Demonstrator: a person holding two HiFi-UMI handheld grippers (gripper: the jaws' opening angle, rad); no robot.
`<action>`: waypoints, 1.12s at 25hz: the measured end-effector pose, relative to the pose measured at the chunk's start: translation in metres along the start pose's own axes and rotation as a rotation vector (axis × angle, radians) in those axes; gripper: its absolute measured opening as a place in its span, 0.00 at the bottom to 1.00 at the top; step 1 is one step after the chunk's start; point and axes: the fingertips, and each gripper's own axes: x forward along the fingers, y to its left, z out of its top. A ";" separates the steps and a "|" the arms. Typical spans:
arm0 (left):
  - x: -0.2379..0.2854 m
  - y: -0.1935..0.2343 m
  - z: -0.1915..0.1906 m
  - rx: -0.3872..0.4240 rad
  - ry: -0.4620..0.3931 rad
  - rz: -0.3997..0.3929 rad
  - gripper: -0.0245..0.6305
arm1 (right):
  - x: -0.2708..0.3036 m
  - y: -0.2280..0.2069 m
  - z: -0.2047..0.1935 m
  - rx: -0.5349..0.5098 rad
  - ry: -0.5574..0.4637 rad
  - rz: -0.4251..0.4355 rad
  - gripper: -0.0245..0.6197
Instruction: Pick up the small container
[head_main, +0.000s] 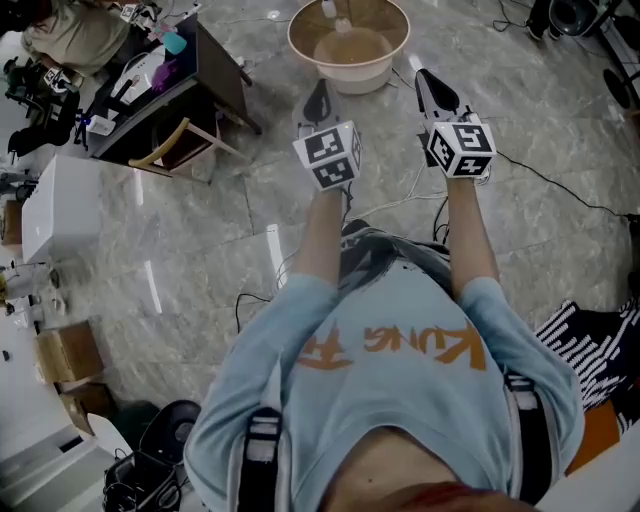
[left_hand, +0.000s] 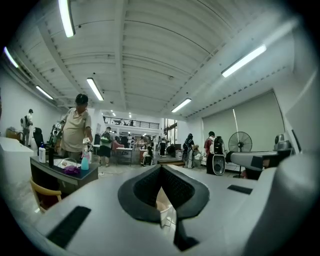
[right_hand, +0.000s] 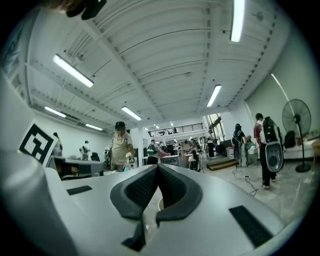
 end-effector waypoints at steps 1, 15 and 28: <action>0.001 -0.001 0.001 0.001 -0.001 -0.002 0.07 | 0.000 -0.006 0.002 0.043 -0.019 -0.013 0.06; 0.014 0.024 0.016 0.042 -0.037 0.098 0.07 | 0.007 -0.045 -0.001 0.148 -0.037 -0.054 0.06; 0.109 0.051 -0.005 -0.010 -0.006 0.108 0.07 | 0.073 -0.103 -0.013 0.145 -0.038 -0.074 0.06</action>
